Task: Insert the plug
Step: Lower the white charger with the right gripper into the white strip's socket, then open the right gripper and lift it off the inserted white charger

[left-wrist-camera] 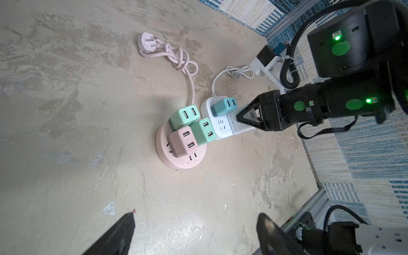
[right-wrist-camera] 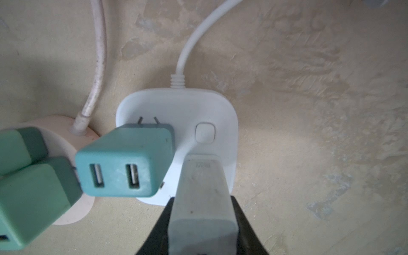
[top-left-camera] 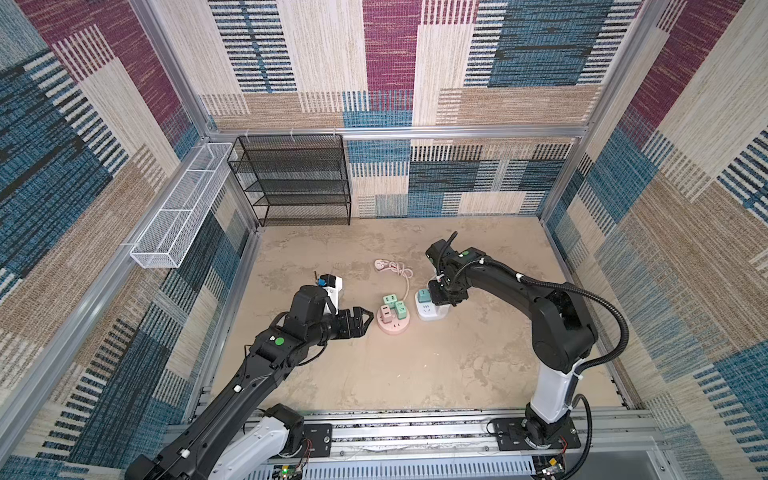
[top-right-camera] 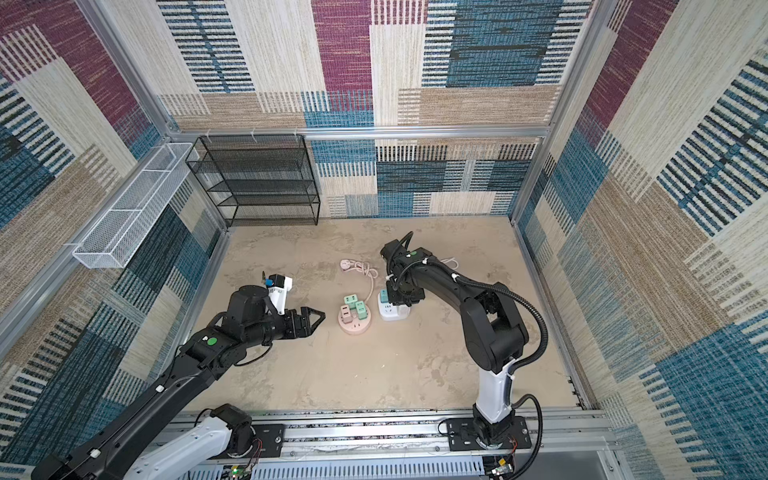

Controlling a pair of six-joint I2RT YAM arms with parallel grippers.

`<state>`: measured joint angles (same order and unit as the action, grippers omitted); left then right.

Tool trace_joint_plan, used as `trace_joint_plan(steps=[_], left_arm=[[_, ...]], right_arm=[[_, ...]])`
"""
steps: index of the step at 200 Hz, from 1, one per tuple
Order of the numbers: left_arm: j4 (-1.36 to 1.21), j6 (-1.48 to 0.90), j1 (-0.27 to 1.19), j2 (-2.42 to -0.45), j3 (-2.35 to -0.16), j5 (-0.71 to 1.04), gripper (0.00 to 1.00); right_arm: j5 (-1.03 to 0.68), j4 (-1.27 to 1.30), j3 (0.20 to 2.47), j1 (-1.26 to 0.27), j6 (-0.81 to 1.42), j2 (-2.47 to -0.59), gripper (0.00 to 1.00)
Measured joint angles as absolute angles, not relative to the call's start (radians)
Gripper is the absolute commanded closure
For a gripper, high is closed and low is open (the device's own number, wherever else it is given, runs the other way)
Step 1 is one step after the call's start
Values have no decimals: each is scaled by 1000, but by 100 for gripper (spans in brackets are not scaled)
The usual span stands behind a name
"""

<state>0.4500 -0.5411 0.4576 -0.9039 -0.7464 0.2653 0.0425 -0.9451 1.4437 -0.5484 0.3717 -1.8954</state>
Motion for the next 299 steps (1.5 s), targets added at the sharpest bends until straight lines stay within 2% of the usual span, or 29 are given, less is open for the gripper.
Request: trace_joint_plan(steps=[57, 152, 204, 228, 253, 299], left_arm=[[445, -547, 454, -903, -744, 267, 9], [442, -547, 449, -899, -744, 268, 9], [442, -547, 449, -895, -744, 267, 9], [442, -547, 449, -896, -744, 267, 9], [442, -547, 448, -898, -744, 267, 9], [442, -547, 447, -897, -748, 267, 9]], right_arm=[[139, -916, 1419, -597, 420, -1913, 100], [125, -829, 1357, -596, 448, -1898, 100], [60, -849, 1374, -596, 452, -1876, 57], [16, -891, 1381, -598, 456, -1866, 44], [8, -896, 1387, -598, 456, -1848, 37], [9, -911, 1390, -598, 456, -1807, 36]])
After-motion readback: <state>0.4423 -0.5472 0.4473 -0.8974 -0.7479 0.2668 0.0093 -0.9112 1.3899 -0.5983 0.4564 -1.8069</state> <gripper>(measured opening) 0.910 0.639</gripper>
